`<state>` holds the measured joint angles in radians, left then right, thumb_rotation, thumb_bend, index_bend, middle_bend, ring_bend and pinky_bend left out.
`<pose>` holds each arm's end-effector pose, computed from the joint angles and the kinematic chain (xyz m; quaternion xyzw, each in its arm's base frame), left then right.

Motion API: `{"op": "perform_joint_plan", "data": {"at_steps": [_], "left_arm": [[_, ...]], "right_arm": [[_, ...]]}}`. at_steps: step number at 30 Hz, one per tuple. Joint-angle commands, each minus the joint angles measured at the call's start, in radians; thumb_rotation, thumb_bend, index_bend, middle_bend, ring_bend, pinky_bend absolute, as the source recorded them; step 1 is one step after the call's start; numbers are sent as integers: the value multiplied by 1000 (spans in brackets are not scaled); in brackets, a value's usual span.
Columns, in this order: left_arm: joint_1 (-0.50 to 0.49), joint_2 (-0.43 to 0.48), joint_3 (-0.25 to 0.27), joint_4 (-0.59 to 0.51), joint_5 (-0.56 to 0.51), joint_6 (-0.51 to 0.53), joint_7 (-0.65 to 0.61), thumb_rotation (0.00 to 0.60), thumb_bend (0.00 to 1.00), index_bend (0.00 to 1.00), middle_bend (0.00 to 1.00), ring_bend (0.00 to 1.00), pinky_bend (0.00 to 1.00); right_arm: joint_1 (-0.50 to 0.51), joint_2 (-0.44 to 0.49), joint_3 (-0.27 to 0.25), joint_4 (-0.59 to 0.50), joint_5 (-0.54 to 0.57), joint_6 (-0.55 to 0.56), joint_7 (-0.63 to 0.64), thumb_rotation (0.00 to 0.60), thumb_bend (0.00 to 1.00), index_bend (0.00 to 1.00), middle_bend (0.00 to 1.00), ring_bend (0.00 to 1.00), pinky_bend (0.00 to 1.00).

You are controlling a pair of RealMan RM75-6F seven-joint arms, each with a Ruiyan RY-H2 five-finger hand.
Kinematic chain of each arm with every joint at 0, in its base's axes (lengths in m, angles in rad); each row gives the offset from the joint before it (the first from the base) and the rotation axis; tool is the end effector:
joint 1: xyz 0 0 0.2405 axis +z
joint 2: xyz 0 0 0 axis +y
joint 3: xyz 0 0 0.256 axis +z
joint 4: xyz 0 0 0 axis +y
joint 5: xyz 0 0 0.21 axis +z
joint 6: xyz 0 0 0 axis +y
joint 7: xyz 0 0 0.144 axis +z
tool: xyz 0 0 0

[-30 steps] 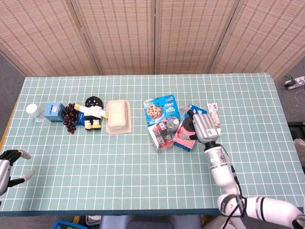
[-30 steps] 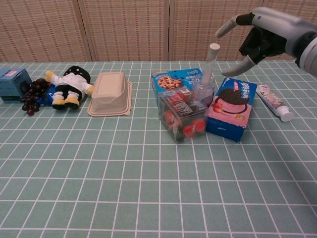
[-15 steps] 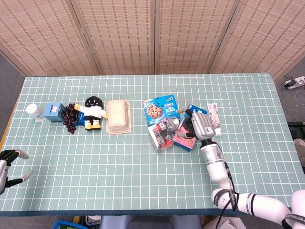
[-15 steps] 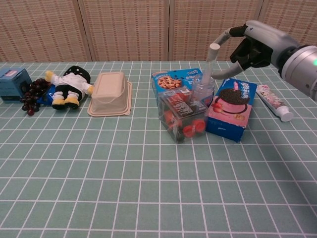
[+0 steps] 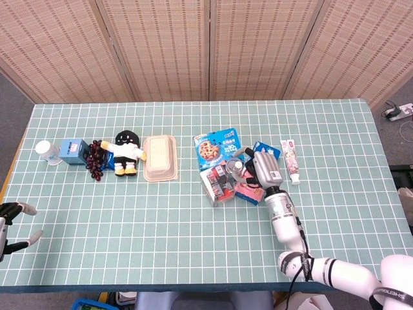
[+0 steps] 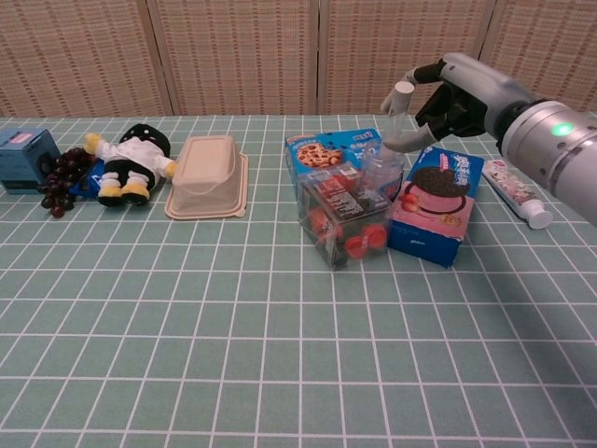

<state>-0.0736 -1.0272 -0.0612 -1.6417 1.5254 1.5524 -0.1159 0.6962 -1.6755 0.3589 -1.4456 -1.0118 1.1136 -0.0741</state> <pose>-0.3046 0.1794 0.1944 -0.5745 -0.3763 -0.4319 0.5846 -0.1317 -0.3640 -0.0034 0.5463 -0.5220 0.5177 0.4013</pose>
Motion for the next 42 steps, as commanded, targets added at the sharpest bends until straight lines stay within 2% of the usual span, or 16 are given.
{"op": "perform_joint_plan", "data": {"at_steps": [1, 25, 31, 39, 42], "left_arm": [[0, 0, 0, 0, 0, 0, 0, 600, 137, 561, 427, 350, 526], [2, 4, -3, -1, -1, 3, -13, 600, 137, 561, 427, 350, 526], [3, 6, -2, -2, 1, 3, -16, 600, 137, 561, 427, 350, 526], [2, 6, -4, -1, -2, 2, -18, 600, 138, 561, 427, 350, 526], [2, 6, -3, -2, 0, 1, -14, 600, 138, 561, 427, 350, 526]], "right_arm": [[6, -10, 4, 13, 4, -6, -1, 600, 186, 413, 1000, 1000, 1000], [40, -73, 22, 89, 16, -39, -8, 600, 269, 496, 1000, 1000, 1000], [45, -85, 24, 104, 18, -41, -13, 600, 292, 576, 1000, 1000, 1000], [39, -81, 28, 98, 9, -27, -12, 600, 366, 733, 1000, 1000, 1000], [35, -74, 31, 88, 4, -19, -10, 600, 382, 756, 1000, 1000, 1000]]}}
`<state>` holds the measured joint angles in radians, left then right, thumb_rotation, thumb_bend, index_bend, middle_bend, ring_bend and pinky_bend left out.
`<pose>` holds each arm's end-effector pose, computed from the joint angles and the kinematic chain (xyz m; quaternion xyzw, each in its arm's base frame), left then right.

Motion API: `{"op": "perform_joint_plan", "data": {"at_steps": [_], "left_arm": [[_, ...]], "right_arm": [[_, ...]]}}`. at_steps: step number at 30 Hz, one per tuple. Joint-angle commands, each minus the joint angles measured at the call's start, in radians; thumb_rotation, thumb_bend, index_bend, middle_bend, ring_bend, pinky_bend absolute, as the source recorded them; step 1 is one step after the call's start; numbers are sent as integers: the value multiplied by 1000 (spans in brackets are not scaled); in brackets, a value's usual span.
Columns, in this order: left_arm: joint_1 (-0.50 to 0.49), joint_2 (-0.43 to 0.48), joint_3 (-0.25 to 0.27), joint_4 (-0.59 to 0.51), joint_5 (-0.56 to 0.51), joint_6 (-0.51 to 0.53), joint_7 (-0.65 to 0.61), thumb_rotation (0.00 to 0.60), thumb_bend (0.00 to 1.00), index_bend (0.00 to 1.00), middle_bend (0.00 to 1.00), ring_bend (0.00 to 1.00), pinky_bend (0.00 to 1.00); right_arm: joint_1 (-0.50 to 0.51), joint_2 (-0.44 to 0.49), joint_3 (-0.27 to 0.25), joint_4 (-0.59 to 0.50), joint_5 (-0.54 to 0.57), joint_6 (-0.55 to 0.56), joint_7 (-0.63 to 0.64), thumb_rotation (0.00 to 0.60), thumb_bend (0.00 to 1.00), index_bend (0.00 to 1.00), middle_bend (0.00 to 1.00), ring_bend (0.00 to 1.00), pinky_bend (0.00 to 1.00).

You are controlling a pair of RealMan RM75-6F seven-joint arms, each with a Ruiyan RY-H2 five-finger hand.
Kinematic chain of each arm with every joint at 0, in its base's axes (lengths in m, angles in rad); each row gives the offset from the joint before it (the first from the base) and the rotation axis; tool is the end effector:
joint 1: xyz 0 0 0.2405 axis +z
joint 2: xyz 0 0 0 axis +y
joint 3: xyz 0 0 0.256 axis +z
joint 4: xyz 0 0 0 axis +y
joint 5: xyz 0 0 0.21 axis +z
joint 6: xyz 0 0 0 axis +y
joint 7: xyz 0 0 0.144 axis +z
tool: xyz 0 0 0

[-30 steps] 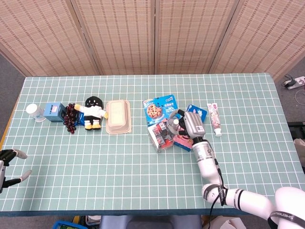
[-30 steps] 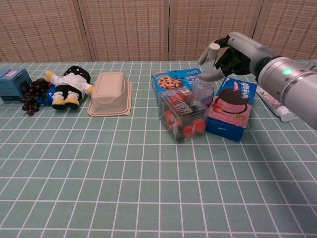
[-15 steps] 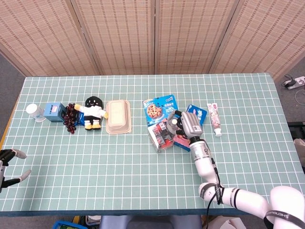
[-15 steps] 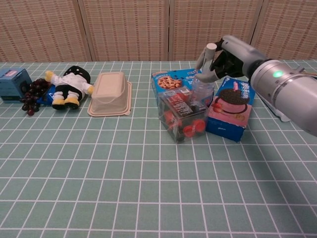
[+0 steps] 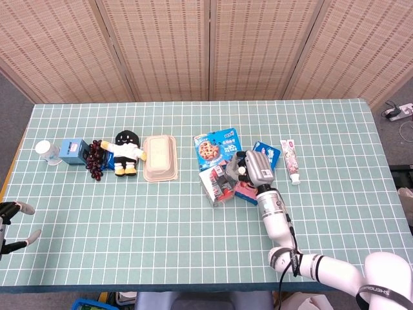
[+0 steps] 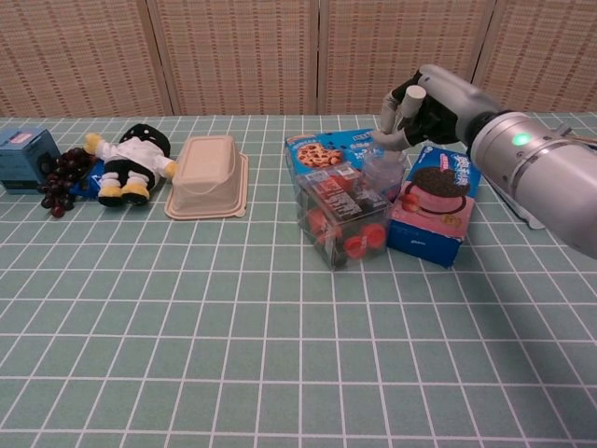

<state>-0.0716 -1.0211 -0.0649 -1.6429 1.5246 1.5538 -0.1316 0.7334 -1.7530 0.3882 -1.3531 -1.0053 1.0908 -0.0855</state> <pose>-0.3047 0.1796 0.1970 -0.5710 -0.3784 -0.4361 0.5835 -0.1217 -0.3741 -0.0210 0.5464 -0.5212 0.5173 0.4027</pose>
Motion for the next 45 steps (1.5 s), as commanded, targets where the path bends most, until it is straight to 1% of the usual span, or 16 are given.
{"op": "perform_joint_plan", "data": {"at_steps": [1, 4, 9, 12, 15, 20, 29, 36, 40, 45], "left_arm": [[-1, 0, 0, -1, 1, -1, 2, 600, 137, 561, 427, 351, 526], [0, 0, 1, -1, 1, -1, 4, 600, 138, 561, 427, 351, 526], [-1, -1, 0, -1, 0, -2, 7, 600, 138, 561, 427, 350, 526], [-1, -1, 0, 0, -1, -4, 8, 600, 138, 561, 427, 350, 526], [-2, -2, 0, 0, -3, -6, 10, 600, 138, 561, 427, 350, 526], [-4, -4, 0, 0, -4, -9, 18, 600, 138, 561, 427, 350, 526], [-7, -10, 0, 2, -8, -16, 35, 600, 137, 561, 427, 350, 526], [-7, -10, 0, 0, -9, -16, 36, 600, 138, 561, 427, 350, 526], [-6, -9, 0, 0, -8, -15, 35, 600, 138, 561, 427, 350, 526], [-4, -8, 0, -3, -5, -8, 32, 600, 138, 561, 427, 350, 526]], "right_arm": [[-4, 5, 2, -7, -4, 6, 2, 600, 385, 762, 1000, 1000, 1000], [-9, 11, 4, -15, -9, 13, 6, 600, 404, 785, 1000, 1000, 1000], [-16, 22, 5, -32, -19, 24, 11, 600, 467, 820, 1000, 1000, 1000], [-26, 36, 7, -56, -32, 40, 15, 600, 507, 832, 1000, 1000, 1000], [-39, 58, 7, -93, -48, 62, 14, 600, 527, 834, 1000, 1000, 1000], [-63, 104, 11, -181, -73, 105, -1, 600, 537, 834, 1000, 1000, 1000], [-96, 184, 8, -354, -121, 179, -68, 600, 542, 838, 1000, 1000, 1000], [-118, 237, -10, -499, -161, 211, -105, 600, 546, 838, 1000, 1000, 1000], [-129, 262, -25, -565, -170, 201, -89, 600, 548, 839, 1000, 1000, 1000], [-144, 302, -44, -637, -180, 149, 12, 600, 548, 841, 1000, 1000, 1000]]}}
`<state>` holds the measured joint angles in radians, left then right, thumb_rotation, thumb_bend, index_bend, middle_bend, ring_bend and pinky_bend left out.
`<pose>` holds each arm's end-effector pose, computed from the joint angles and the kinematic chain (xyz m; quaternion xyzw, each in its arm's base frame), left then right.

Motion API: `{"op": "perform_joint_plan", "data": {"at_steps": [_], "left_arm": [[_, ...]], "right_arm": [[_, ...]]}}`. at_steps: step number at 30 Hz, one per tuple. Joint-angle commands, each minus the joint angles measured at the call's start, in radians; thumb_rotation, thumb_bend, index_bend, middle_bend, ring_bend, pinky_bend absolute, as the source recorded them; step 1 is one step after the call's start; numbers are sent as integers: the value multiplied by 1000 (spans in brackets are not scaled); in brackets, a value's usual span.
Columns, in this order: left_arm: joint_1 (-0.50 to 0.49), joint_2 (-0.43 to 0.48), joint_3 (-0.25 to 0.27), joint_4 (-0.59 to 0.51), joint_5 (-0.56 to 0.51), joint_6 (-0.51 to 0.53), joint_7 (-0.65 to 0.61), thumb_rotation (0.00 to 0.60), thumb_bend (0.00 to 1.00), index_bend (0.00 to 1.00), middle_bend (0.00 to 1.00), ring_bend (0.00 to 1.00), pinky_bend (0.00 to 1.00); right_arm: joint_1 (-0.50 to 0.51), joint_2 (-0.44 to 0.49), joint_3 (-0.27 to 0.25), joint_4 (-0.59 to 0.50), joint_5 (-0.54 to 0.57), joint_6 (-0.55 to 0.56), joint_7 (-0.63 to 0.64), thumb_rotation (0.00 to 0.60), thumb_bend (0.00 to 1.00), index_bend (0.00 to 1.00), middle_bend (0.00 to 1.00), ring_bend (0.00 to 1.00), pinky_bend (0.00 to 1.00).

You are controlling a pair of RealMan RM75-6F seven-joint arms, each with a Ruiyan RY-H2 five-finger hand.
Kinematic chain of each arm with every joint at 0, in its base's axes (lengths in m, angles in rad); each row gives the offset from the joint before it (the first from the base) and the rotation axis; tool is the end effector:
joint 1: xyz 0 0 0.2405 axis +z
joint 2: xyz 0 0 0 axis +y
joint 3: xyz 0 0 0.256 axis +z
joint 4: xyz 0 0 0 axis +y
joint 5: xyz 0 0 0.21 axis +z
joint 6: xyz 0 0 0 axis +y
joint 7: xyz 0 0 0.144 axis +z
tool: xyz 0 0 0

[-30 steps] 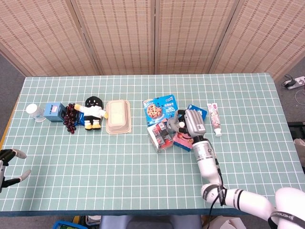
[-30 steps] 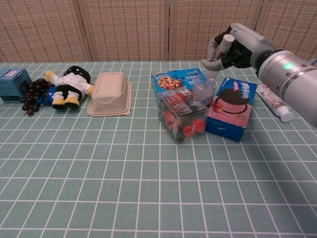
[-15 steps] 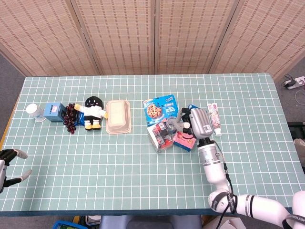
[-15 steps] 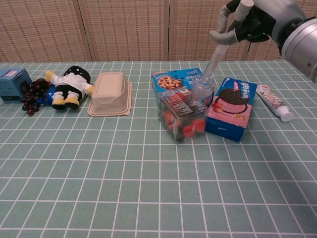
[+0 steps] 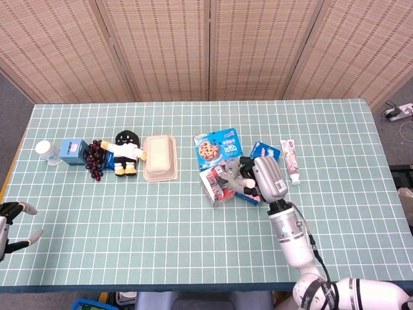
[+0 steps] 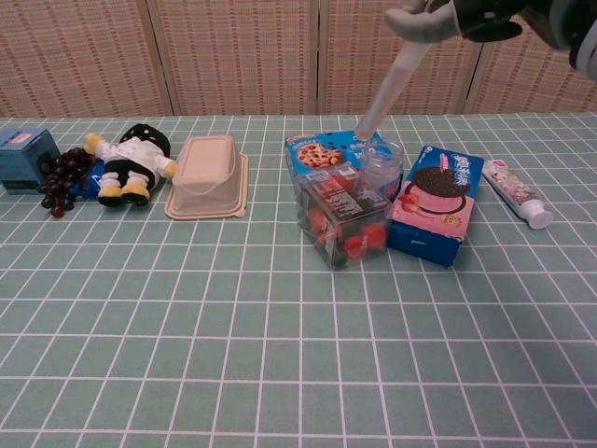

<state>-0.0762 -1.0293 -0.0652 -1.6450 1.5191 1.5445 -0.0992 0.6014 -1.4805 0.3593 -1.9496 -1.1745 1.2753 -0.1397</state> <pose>-0.3044 0.1811 0.1933 -0.5759 -0.3748 -0.4273 0.5876 -0.0708 -0.3011 0.0676 0.5400 -0.4828 0.6105 0.3204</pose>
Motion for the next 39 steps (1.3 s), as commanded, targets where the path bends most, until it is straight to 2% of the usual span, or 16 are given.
{"op": "perform_joint_plan", "data": {"at_steps": [1, 7, 10, 12, 15, 18, 22, 24, 27, 30, 36, 39], "left_arm": [[1, 1, 0, -1, 1, 2, -1, 600, 137, 561, 427, 350, 526], [2, 3, 1, -2, 4, 5, -8, 600, 138, 561, 427, 350, 526], [3, 4, 0, -2, 5, 7, -9, 600, 138, 561, 427, 350, 526], [3, 4, 0, -2, 5, 7, -10, 600, 137, 561, 427, 351, 526], [2, 3, 0, -3, 4, 5, -7, 600, 137, 561, 427, 350, 526], [1, 2, 1, -3, 6, 3, -2, 600, 138, 561, 427, 350, 526], [1, 3, 2, -6, 5, 1, 2, 600, 138, 561, 427, 350, 526], [2, 3, 3, -6, 7, 3, 3, 600, 138, 561, 427, 350, 526], [2, 3, 4, -7, 10, 4, 4, 600, 138, 561, 427, 351, 526], [2, 4, 5, -8, 10, 3, 4, 600, 138, 561, 427, 350, 526], [3, 4, 5, -11, 15, 8, 2, 600, 138, 561, 427, 350, 526], [3, 5, 5, -12, 16, 10, 2, 600, 137, 561, 427, 351, 526]], "right_arm": [[-14, 39, -20, -52, -21, -55, 109, 600, 548, 843, 1000, 1000, 1000], [-31, 90, -45, -77, -96, -149, 370, 600, 547, 844, 1000, 1000, 1000], [-34, 109, -62, -79, -117, -180, 438, 600, 548, 844, 1000, 1000, 1000], [-32, 129, -75, -81, -118, -200, 431, 600, 548, 844, 1000, 1000, 1000], [-26, 155, -99, -77, -122, -195, 293, 600, 557, 844, 1000, 1000, 1000], [-28, 161, -131, -89, -119, -141, 43, 600, 569, 844, 1000, 1000, 1000], [-41, 129, -159, -115, -101, -54, -204, 600, 574, 844, 1000, 1000, 1000], [-47, 108, -162, -127, -95, -29, -239, 600, 574, 844, 1000, 1000, 1000], [-55, 93, -156, -139, -86, -24, -180, 600, 575, 844, 1000, 1000, 1000], [-60, 114, -151, -150, -86, -61, -55, 600, 577, 844, 1000, 1000, 1000], [-81, 154, -143, -157, -169, -116, 295, 600, 577, 845, 1000, 1000, 1000], [-89, 169, -143, -151, -201, -129, 431, 600, 579, 846, 1000, 1000, 1000]]}}
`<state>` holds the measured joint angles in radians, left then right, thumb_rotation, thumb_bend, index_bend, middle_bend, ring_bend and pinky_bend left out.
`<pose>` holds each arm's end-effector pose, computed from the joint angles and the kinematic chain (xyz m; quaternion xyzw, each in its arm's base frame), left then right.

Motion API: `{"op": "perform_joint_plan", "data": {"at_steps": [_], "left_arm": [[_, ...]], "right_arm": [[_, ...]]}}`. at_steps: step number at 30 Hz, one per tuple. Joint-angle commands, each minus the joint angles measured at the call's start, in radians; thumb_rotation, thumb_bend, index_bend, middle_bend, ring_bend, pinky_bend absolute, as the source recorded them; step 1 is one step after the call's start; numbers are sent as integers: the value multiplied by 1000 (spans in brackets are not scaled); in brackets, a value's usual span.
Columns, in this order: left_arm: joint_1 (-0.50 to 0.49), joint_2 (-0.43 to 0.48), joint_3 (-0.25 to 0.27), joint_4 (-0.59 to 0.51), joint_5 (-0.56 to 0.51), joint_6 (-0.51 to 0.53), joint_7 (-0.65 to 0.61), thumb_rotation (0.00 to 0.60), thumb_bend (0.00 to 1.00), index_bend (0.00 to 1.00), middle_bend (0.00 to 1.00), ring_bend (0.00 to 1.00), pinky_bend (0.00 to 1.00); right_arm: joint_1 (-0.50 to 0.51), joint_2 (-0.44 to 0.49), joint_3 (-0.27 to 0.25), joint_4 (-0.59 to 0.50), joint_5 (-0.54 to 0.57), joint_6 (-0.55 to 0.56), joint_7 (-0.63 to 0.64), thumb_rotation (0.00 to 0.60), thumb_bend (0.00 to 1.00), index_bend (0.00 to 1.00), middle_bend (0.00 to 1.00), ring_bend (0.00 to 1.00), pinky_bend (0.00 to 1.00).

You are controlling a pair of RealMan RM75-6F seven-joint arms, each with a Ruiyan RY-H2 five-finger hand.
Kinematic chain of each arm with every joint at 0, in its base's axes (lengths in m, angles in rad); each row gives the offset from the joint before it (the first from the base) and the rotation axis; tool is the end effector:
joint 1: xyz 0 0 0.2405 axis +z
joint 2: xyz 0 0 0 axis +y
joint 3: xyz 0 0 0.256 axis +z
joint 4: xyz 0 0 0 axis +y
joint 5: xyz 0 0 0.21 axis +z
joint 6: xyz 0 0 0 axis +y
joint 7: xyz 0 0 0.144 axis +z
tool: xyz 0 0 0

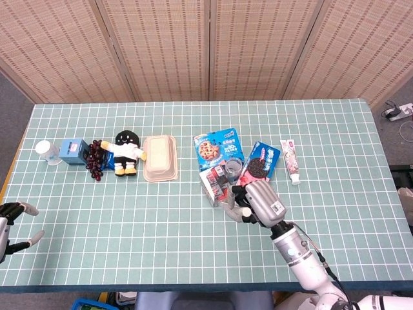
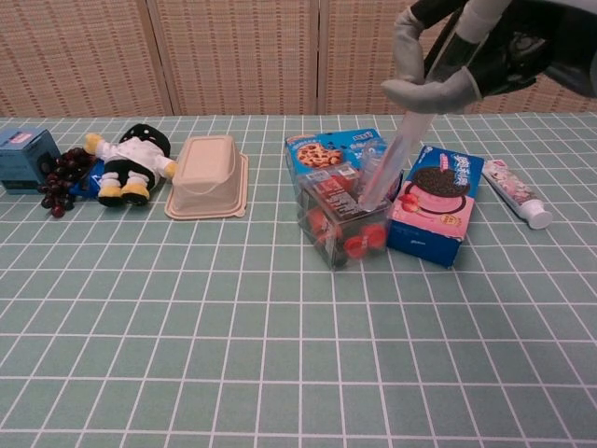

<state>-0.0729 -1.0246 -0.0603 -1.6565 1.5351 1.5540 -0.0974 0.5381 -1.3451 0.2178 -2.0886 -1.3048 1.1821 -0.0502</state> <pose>-0.3008 0.1788 0.1932 -0.5787 -0.3728 -0.4314 0.5831 -0.0795 -0.2558 0.0671 0.6007 -0.5064 0.5667 0.2482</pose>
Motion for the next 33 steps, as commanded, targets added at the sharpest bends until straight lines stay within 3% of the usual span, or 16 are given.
{"op": "perform_joint_plan", "data": {"at_steps": [1, 4, 12, 16, 23, 26, 33], "left_arm": [[0, 0, 0, 0, 0, 0, 0, 600, 138, 561, 427, 350, 526], [-1, 0, 1, 0, 0, -3, 1, 600, 137, 561, 427, 350, 526], [-3, -1, 0, 2, -3, -7, 2, 600, 137, 561, 427, 350, 526], [-4, -1, 0, 2, -4, -10, 3, 600, 138, 561, 427, 350, 526], [-5, -3, 0, 2, -4, -10, 3, 600, 137, 561, 435, 353, 526], [-4, -3, -3, -1, -10, -10, -10, 600, 137, 560, 484, 380, 533], [2, -14, -21, -4, -26, 17, 4, 600, 138, 625, 772, 622, 775]], "right_arm": [[-27, 40, -3, -7, -79, -39, 360, 600, 581, 847, 1000, 1000, 1000], [-28, 54, -12, 19, -96, -34, 318, 600, 585, 849, 1000, 1000, 1000], [-45, -6, -26, 53, -71, 86, -133, 600, 599, 849, 1000, 1000, 1000], [-52, -46, -22, 64, -66, 135, -242, 600, 599, 849, 1000, 1000, 1000], [-52, -61, -13, 60, -57, 116, -132, 600, 603, 849, 1000, 1000, 1000], [-50, -56, -9, 59, -59, 98, -61, 600, 605, 849, 1000, 1000, 1000], [-55, -55, -4, 58, -88, 84, 116, 600, 610, 849, 1000, 1000, 1000]]}}
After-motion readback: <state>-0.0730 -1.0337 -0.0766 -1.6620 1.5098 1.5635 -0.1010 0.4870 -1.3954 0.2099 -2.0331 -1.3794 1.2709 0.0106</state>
